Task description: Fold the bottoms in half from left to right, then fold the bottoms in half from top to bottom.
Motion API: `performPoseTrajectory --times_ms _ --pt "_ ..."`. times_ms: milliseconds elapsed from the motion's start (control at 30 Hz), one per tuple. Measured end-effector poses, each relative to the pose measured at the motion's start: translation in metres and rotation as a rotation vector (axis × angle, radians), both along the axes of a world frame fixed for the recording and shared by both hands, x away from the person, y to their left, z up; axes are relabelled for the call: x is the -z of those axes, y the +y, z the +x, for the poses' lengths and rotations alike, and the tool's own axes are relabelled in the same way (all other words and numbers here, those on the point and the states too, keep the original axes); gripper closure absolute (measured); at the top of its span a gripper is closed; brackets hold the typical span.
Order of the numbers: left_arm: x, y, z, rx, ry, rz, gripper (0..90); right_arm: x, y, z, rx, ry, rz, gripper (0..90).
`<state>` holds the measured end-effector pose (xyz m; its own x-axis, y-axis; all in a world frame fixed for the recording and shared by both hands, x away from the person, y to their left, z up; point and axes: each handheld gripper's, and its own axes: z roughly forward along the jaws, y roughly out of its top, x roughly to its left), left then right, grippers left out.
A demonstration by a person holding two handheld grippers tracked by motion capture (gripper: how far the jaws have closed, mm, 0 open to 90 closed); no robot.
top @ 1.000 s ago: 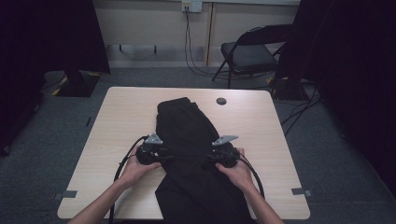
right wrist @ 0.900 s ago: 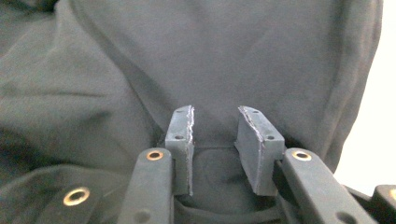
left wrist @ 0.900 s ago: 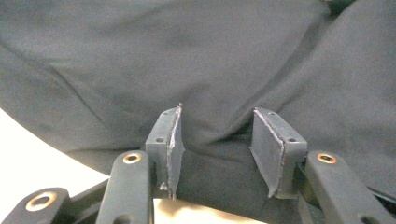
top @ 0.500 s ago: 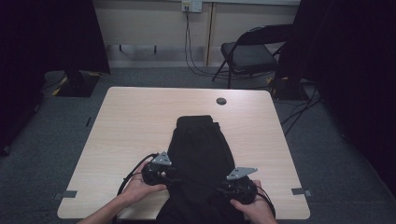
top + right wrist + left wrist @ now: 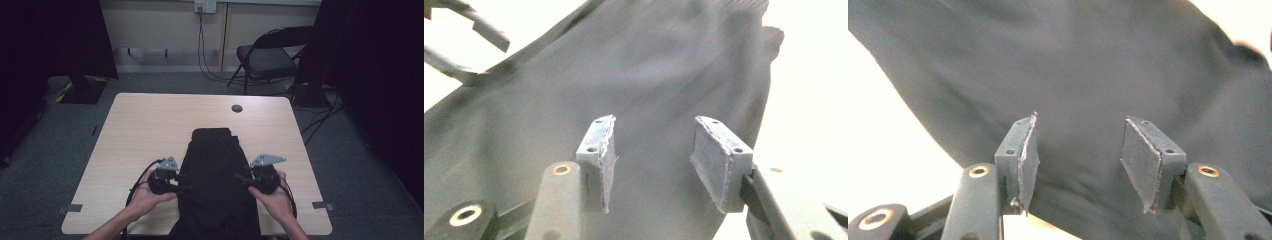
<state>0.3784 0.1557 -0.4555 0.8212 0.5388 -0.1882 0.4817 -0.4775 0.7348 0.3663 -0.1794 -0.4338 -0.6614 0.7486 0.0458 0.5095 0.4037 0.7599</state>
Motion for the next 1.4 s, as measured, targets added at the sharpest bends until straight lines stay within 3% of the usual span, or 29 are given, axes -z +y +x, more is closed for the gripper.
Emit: performPoseTrajectory --times_ms 133,233,300,367,400,467,500,567,633,733,800,900,1033,1100,1233,1300,1333,1367,1400 --pt "-0.004 0.005 0.035 -0.096 -0.020 0.013 48.5 -0.004 0.003 0.052 0.066 -0.010 -0.019 50.7" --pt "-0.002 0.005 0.063 -0.157 0.003 0.018 47.8 0.000 0.010 0.085 0.092 0.005 -0.021 51.1" --pt "0.000 0.003 0.077 -0.174 -0.019 0.043 47.4 0.006 0.015 0.100 0.105 0.015 -0.024 53.4" --pt "0.006 0.001 0.086 -0.194 -0.017 0.040 47.5 0.014 0.021 0.110 0.093 0.036 -0.005 55.3" --pt "0.011 -0.001 0.089 -0.209 -0.004 0.039 47.8 0.019 0.025 0.112 0.112 0.048 -0.013 60.7" --pt "0.017 -0.005 0.089 -0.189 -0.005 0.053 51.9 0.027 0.032 0.114 0.092 0.063 -0.042 74.0" --pt "0.019 -0.009 0.088 -0.186 -0.014 0.076 54.7 0.028 0.034 0.111 0.101 0.046 -0.058 82.2" --pt "0.024 -0.014 0.087 -0.165 -0.011 0.088 61.9 0.025 0.036 0.105 0.089 0.043 -0.016 88.3" --pt "0.029 -0.020 0.087 -0.169 -0.019 0.135 62.5 0.017 0.038 0.097 0.085 0.026 -0.014 88.9" --pt "0.033 -0.024 0.084 -0.191 -0.033 0.119 58.0 0.012 0.036 0.085 0.087 0.017 -0.042 87.8" --pt "0.032 -0.025 0.080 -0.180 -0.058 0.153 57.4 0.020 0.028 0.081 0.106 0.034 -0.056 86.1" --pt "0.033 -0.027 0.074 -0.171 -0.070 0.154 57.2 0.036 0.016 0.076 0.131 0.072 -0.073 87.0" --pt "0.033 -0.029 0.063 -0.126 -0.071 0.159 57.3 0.048 0.014 0.068 0.102 0.099 -0.088 88.5" --pt "0.031 -0.028 0.057 -0.105 -0.063 0.172 57.4 0.045 0.014 0.068 0.089 0.102 -0.083 83.9" --pt "0.030 -0.020 0.058 -0.096 -0.012 0.113 54.1 0.030 0.014 0.077 0.095 0.061 -0.022 49.6" --pt "0.028 -0.015 0.069 -0.132 0.006 0.077 51.2 0.028 0.016 0.086 0.091 0.047 0.025 44.1" --pt "0.028 -0.012 0.074 -0.161 0.012 0.053 48.4 0.027 0.020 0.092 0.125 0.022 0.006 39.9" --pt "0.027 -0.011 0.078 -0.175 0.023 0.035 46.3 0.028 0.023 0.098 0.125 0.011 0.000 36.2" --pt "0.026 -0.011 0.083 -0.189 0.024 0.027 43.7 0.030 0.024 0.103 0.118 0.029 0.009 35.4"
